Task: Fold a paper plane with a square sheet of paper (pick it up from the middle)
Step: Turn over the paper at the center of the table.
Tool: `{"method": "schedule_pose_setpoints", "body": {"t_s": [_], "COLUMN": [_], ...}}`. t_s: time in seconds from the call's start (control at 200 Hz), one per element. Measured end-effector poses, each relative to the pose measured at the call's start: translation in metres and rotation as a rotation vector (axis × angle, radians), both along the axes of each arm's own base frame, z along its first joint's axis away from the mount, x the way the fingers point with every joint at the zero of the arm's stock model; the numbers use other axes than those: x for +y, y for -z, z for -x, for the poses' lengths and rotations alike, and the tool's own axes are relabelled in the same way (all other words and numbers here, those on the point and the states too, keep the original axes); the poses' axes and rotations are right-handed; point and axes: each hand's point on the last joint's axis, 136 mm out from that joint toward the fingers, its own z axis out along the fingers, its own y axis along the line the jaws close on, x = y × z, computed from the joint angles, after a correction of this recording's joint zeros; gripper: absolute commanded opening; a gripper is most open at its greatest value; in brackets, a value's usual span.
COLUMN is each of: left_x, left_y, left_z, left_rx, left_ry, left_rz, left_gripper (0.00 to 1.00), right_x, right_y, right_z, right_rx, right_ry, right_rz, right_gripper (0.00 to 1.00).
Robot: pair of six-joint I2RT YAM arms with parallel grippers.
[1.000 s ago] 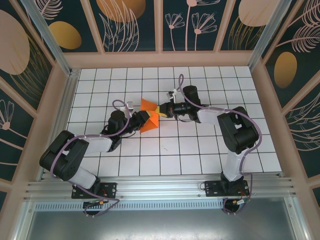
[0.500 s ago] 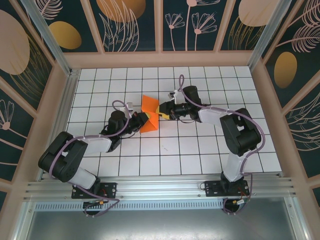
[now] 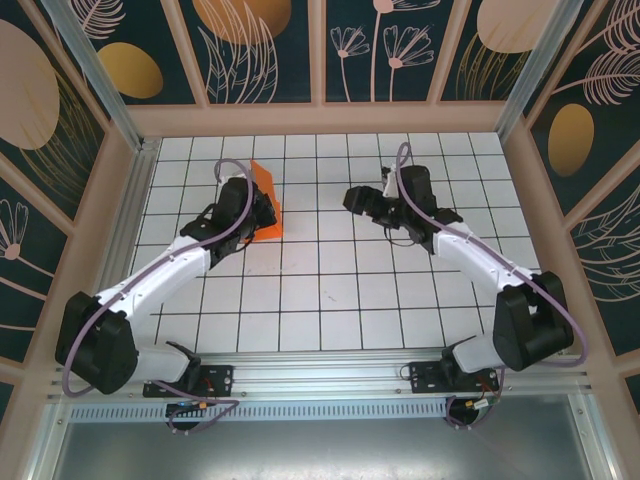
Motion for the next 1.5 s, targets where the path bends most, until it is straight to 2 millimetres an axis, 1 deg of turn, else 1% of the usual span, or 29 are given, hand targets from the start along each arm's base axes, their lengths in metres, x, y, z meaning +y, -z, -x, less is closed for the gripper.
{"method": "schedule_pose_setpoints", "body": {"t_s": [0.085, 0.125, 0.175, 0.225, 0.24, 0.34, 0.405, 0.46, 0.56, 0.721, 0.811, 0.871, 1.006, 1.091, 1.141, 1.196, 1.231, 1.306, 1.351, 1.426, 1.436, 1.451, 1.501], "left_x": [-0.001, -0.005, -0.009, -0.012, -0.012, -0.016, -0.019, -0.024, -0.043, -0.085, -0.102, -0.107, -0.114, -0.131, -0.144, -0.157, -0.164, -0.177, -0.184, -0.186, -0.186, -0.185, -0.177], "left_y": [0.006, 0.013, 0.029, 0.044, 0.052, 0.088, 0.107, 0.118, 0.130, 0.153, 0.170, 0.177, 0.173, 0.167, 0.158, 0.143, 0.130, 0.097, 0.074, 0.042, 0.040, 0.033, 0.023], "left_z": [0.000, -0.001, -0.002, -0.002, -0.002, -0.001, 0.001, 0.002, 0.002, 0.000, 0.003, 0.007, 0.009, 0.014, 0.019, 0.027, 0.032, 0.042, 0.047, 0.053, 0.053, 0.054, 0.054], "left_rx": [0.030, 0.052, 0.089, 0.126, 0.144, 0.218, 0.251, 0.266, 0.266, 0.255, 0.267, 0.279, 0.295, 0.306, 0.301, 0.292, 0.280, 0.241, 0.209, 0.163, 0.161, 0.150, 0.139], "left_ry": [-0.009, -0.003, -0.002, 0.001, 0.001, 0.013, 0.029, 0.048, 0.089, 0.159, 0.205, 0.229, 0.256, 0.301, 0.334, 0.370, 0.392, 0.438, 0.460, 0.468, 0.466, 0.469, 0.449], "left_rz": [-0.168, -0.244, -0.348, -0.440, -0.479, -0.667, -0.767, -0.832, -0.894, -0.927, -0.937, -0.934, -0.880, -0.770, -0.687, -0.583, -0.516, -0.375, -0.290, -0.167, -0.158, -0.133, -0.068], "left_gripper": [0.05, 0.05, 0.05, 0.05, 0.05, 0.04, 0.04, 0.05, 0.06, 0.10, 0.17, 0.23, 0.37, 0.43, 0.49, 0.54, 0.57, 0.61, 0.65, 0.73, 0.73, 0.74, 0.80], "right_x": [-0.017, -0.024, -0.034, -0.043, -0.045, -0.062, -0.070, -0.075, -0.081, -0.087, -0.091, -0.095, -0.100, -0.104, -0.106, -0.108, -0.108, -0.107, -0.105, -0.098, -0.097, -0.095, -0.088], "right_y": [0.016, 0.022, 0.025, 0.024, 0.023, 0.015, 0.010, 0.006, 0.006, 0.016, 0.018, 0.020, 0.020, 0.020, 0.021, 0.023, 0.024, 0.026, 0.026, 0.027, 0.028, 0.028, 0.033], "right_z": [0.007, 0.010, 0.013, 0.014, 0.014, 0.013, 0.012, 0.011, 0.009, 0.012, 0.012, 0.012, 0.014, 0.014, 0.014, 0.015, 0.015, 0.016, 0.017, 0.018, 0.019, 0.019, 0.020], "right_rx": [0.011, 0.016, 0.017, 0.008, 0.004, -0.025, -0.037, -0.042, -0.042, -0.009, 0.008, 0.016, 0.023, 0.026, 0.030, 0.037, 0.040, 0.048, 0.052, 0.064, 0.068, 0.072, 0.094], "right_ry": [0.060, 0.086, 0.120, 0.150, 0.160, 0.219, 0.248, 0.267, 0.286, 0.306, 0.322, 0.334, 0.354, 0.369, 0.376, 0.381, 0.382, 0.373, 0.362, 0.329, 0.324, 0.314, 0.279], "right_rz": [0.054, 0.071, 0.085, 0.092, 0.093, 0.091, 0.083, 0.077, 0.075, 0.082, 0.080, 0.081, 0.070, 0.062, 0.062, 0.059, 0.059, 0.052, 0.045, 0.025, 0.021, 0.016, 0.000], "right_gripper": [0.93, 0.93, 0.93, 0.93, 0.93, 0.93, 0.92, 0.92, 0.92, 0.91, 0.91, 0.91, 0.91, 0.92, 0.91, 0.91, 0.92, 0.92, 0.92, 0.91, 0.91, 0.91, 0.91]}}
